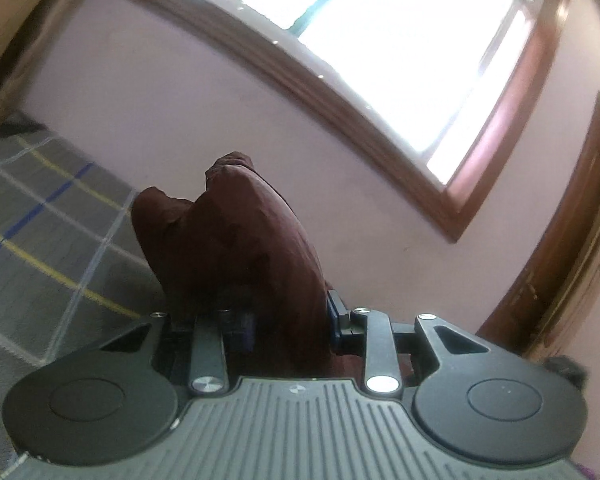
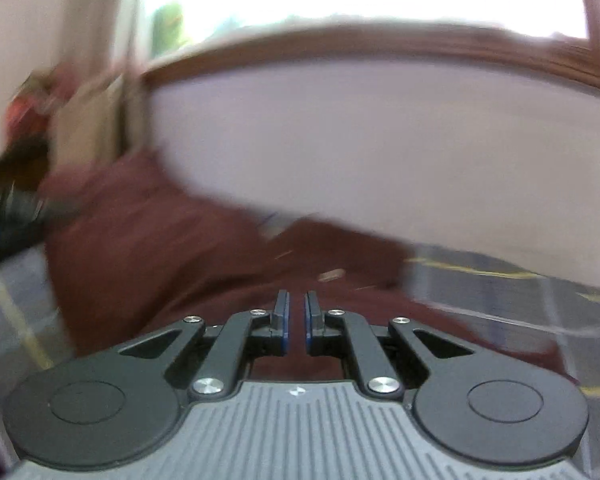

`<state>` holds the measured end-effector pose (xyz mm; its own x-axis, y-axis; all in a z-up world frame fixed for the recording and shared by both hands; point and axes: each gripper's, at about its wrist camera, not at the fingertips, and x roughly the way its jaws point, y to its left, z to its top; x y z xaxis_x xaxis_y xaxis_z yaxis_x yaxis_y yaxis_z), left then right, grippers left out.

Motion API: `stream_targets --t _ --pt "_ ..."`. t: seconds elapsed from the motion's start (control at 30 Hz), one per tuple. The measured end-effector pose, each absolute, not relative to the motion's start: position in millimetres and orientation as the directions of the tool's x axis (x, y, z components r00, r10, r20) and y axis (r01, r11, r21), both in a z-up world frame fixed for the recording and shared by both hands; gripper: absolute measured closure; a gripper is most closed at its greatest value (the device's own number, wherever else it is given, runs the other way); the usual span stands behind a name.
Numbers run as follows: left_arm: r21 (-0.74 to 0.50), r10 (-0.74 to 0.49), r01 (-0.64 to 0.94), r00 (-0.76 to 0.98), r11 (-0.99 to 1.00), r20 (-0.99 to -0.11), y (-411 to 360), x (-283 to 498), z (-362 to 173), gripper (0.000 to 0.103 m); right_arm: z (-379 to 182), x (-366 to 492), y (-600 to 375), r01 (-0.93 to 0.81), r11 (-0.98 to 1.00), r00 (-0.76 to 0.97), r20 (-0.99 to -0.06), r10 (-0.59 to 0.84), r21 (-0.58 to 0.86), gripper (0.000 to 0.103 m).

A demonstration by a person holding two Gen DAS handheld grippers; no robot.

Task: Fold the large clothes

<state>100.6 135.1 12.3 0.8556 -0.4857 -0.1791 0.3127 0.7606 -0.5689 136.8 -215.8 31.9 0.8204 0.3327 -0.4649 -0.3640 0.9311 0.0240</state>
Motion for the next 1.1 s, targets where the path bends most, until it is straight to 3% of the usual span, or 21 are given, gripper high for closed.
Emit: stream_targets --t 0.07,0.17,0.3,0.4,0.5,0.67,0.73,0.77,0.8,0.87,1.0,1.1 --pt "-0.552 -0.506 0.347 0.847 0.758 -0.161 123.2 98.9 22.5 0.071 16.1 153.9 -198.4 -0.419 0.908 0.777 -0.514 0.364 0.009 0.097" --pt "-0.511 -0.563 0.425 0.813 0.747 -0.147 94.9 94.3 38.1 0.071 -8.0 182.9 -192.0 -0.426 0.896 0.728 -0.542 0.42 0.123 0.098" --pt "-0.544 -0.677 0.515 0.722 0.662 -0.142 51.5 108.8 35.7 0.07 -41.7 227.4 -228.5 -0.277 0.795 0.645 -0.509 0.57 0.54 0.102" --pt "-0.564 -0.767 0.591 0.629 0.577 -0.126 17.3 123.4 27.5 0.069 -58.6 237.1 -254.6 -0.217 0.687 0.62 -0.446 0.646 0.693 0.103" --pt "-0.599 -0.841 0.635 0.525 0.489 -0.13 -10.4 137.1 15.3 0.069 -59.6 229.4 -279.6 -0.171 0.628 0.628 -0.407 0.664 0.759 0.102" --pt "-0.622 -0.898 0.663 0.408 0.416 -0.166 -46.5 147.9 -11.7 0.069 -33.8 176.2 -356.3 -0.095 0.641 0.753 -0.366 0.546 0.762 0.095" --pt "-0.624 -0.909 0.671 0.378 0.4 -0.177 -60.0 149.4 -22.4 0.07 -25.0 156.5 -392.4 -0.076 0.605 0.79 -0.323 0.522 0.792 0.085" --pt "-0.617 -0.912 0.68 0.369 0.395 -0.178 -65.7 148.9 -26.0 0.07 -20.4 148.6 -408.2 -0.062 0.583 0.803 -0.307 0.512 0.81 0.068" --pt "-0.612 -0.916 0.689 0.36 0.389 -0.177 -70.4 148.2 -28.6 0.07 -16.2 142.6 -420.0 -0.039 0.564 0.815 -0.3 0.495 0.825 0.04" --pt "-0.61 -0.919 0.692 0.349 0.386 -0.185 -77.1 150.5 -34.0 0.07 -8.3 134.0 -438.4 -0.002 0.52 0.825 -0.292 0.484 0.854 0.009" --pt "-0.588 -0.922 0.711 0.325 0.385 -0.211 -86.3 151.7 -36.9 0.07 10.3 122.0 -453.0 -0.032 0.428 0.836 -0.21 0.507 0.903 0.003" --pt "-0.583 -0.924 0.717 0.313 0.382 -0.22 -93.0 152.2 -35.9 0.07 29.3 128.0 -434.3 -0.024 0.496 0.809 -0.275 0.52 0.868 0.0"
